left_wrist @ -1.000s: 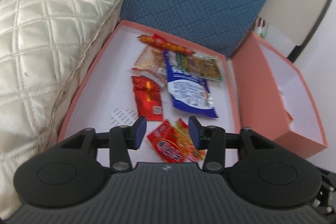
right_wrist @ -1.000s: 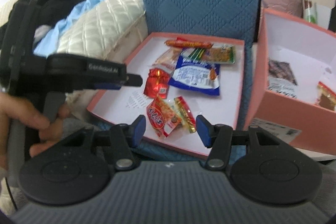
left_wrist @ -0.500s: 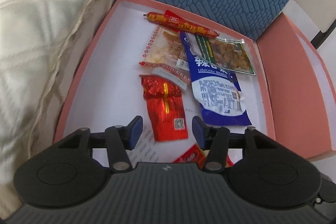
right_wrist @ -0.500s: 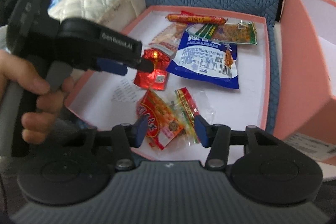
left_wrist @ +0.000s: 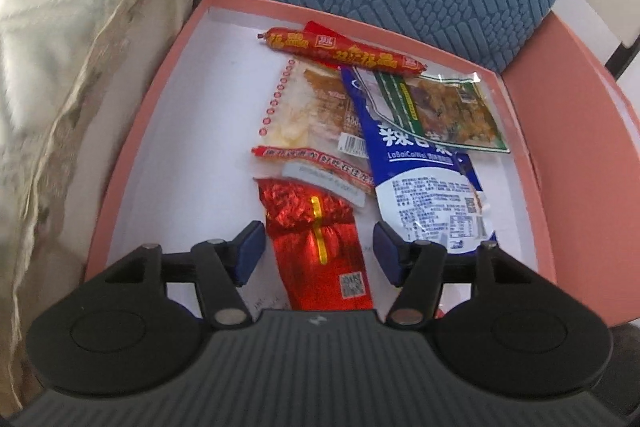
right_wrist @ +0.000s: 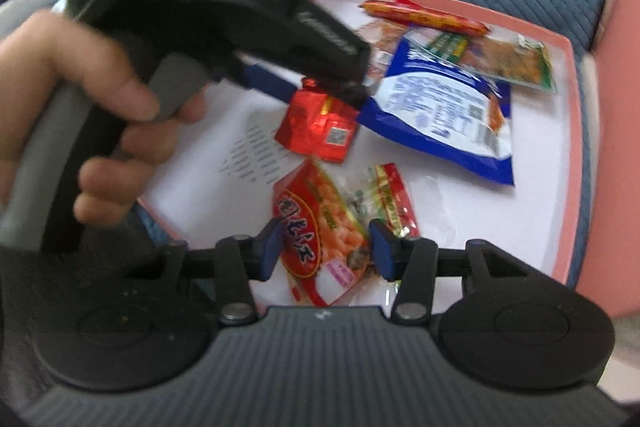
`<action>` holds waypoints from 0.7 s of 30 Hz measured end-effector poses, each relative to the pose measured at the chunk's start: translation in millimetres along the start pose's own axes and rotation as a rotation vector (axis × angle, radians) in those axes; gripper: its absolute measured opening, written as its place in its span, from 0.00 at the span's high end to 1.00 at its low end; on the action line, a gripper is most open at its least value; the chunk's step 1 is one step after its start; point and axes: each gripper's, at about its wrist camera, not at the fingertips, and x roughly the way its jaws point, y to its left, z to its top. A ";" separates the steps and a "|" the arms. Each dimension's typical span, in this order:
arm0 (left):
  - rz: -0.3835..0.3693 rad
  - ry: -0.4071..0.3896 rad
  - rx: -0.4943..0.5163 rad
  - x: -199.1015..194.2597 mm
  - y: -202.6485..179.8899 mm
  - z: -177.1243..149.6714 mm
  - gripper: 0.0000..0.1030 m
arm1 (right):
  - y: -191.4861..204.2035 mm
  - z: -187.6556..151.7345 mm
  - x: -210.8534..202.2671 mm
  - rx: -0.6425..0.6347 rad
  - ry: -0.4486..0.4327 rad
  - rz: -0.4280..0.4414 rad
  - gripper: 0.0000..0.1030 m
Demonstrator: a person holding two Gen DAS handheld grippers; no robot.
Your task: Organize snacks
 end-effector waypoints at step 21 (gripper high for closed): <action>0.043 -0.049 0.056 3.9 -6.9 -2.8 0.37 | -25.8 3.9 -19.1 0.063 -0.041 -0.152 0.93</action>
